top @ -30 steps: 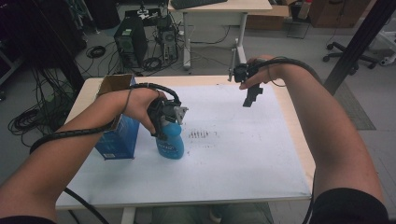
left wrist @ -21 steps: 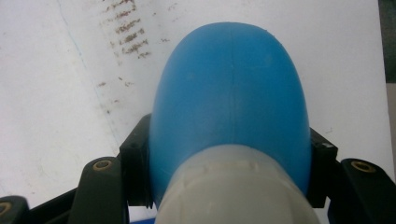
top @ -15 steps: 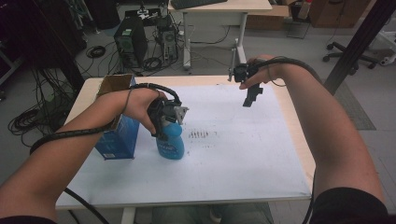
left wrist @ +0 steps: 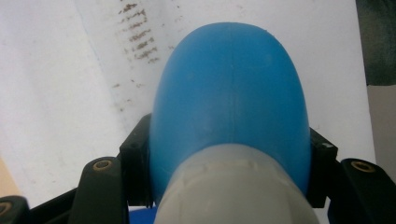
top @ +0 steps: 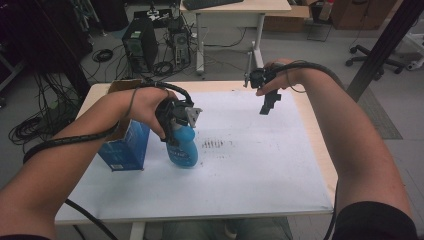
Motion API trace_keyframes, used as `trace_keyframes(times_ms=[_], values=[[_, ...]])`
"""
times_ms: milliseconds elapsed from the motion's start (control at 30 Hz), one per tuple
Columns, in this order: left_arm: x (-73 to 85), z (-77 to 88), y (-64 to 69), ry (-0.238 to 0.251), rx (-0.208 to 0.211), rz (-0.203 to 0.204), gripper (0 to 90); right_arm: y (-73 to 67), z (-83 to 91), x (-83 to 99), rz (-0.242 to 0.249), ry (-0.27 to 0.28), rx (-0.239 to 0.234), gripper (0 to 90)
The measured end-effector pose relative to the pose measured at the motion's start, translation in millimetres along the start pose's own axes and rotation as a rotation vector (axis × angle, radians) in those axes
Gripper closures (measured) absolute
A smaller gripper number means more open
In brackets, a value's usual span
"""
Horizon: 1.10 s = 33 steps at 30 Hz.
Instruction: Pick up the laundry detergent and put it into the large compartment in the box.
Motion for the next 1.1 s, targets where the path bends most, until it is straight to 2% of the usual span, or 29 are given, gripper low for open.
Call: trace_keyframes(times_ms=[200, 467, 667, 900, 1100], values=[[-0.4, 19.7, -0.2, 0.001, -0.019, 0.014, 37.9, -0.9, 2.1, -0.2, 0.004, 0.005, 0.002, 4.9], [-3.5, 43.6, -1.6, -0.005, -0.038, 0.052, 37.9, -2.4, 4.8, -1.1, 0.016, 0.01, 0.006, 4.8], [-6.9, 52.9, -2.2, -0.008, -0.048, 0.072, 37.9, -3.6, 4.0, 0.6, 0.021, 0.016, 0.005, 4.8], [-9.0, 63.4, -3.3, -0.01, -0.045, 0.122, 37.9, -3.0, 5.3, 2.2, 0.027, 0.018, 0.004, 4.8], [-9.5, 70.5, -5.6, -0.032, -0.029, 0.165, 37.9, -1.8, 6.1, 3.3, 0.032, 0.021, 0.001, 4.8]])
Point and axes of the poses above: each handheld gripper's, and its own axes: z roughly backward along the jaws, x roughly out of its underside, y roughly to its right, the point moved 2 cm from there along -z, roughly forward along the jaws, and after that the axes turned 1 degree about z, right-handed, at the moved point
